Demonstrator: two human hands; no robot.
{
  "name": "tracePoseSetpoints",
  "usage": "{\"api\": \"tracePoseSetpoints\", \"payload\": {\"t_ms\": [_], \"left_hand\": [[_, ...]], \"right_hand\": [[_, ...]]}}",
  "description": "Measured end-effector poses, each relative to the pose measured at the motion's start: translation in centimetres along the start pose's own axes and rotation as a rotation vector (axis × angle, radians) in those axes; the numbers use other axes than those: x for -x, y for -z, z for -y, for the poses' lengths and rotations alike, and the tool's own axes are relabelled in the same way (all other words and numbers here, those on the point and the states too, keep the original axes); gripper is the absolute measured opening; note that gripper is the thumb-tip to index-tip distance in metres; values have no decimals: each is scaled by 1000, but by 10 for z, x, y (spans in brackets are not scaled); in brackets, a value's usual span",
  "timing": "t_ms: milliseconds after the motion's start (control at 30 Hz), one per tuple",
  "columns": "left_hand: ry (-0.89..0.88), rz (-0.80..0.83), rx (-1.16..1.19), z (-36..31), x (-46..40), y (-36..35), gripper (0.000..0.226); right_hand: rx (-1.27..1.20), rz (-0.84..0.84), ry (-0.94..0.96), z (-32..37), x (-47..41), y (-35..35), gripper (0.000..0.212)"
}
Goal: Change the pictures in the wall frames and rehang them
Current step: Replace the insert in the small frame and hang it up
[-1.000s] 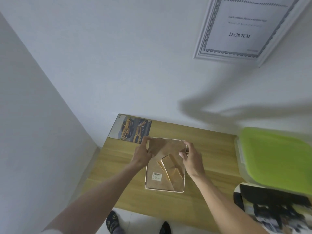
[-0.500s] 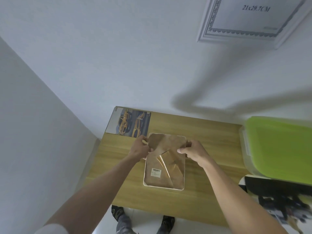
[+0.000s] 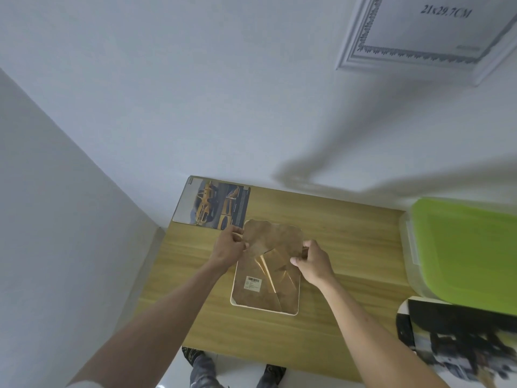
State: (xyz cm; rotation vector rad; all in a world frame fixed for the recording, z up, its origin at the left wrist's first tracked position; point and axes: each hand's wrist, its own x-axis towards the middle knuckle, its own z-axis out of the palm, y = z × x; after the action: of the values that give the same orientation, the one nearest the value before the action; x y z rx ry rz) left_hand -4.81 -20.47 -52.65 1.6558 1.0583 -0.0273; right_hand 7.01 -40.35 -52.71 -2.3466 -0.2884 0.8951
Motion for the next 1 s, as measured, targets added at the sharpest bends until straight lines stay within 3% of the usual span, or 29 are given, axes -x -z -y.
{"api": "tracePoseSetpoints", "payload": {"t_ms": [267, 467, 600, 800, 1000], "left_hand": [[2, 204, -2, 11, 3, 15, 71], [-87, 312, -143, 16, 17, 20, 103], [-119, 333, -217, 17, 28, 21, 124], [-129, 344, -292, 5, 39, 23, 129], [-193, 348, -341, -27, 40, 5, 129]], "right_hand": [[4, 22, -7, 1, 7, 4, 51], [-16, 177, 21, -6, 17, 11, 100], [-43, 230, 49, -4, 29, 17, 116], [-41, 272, 69, -9, 44, 20, 119], [-206, 188, 78, -23, 39, 44, 112]]}}
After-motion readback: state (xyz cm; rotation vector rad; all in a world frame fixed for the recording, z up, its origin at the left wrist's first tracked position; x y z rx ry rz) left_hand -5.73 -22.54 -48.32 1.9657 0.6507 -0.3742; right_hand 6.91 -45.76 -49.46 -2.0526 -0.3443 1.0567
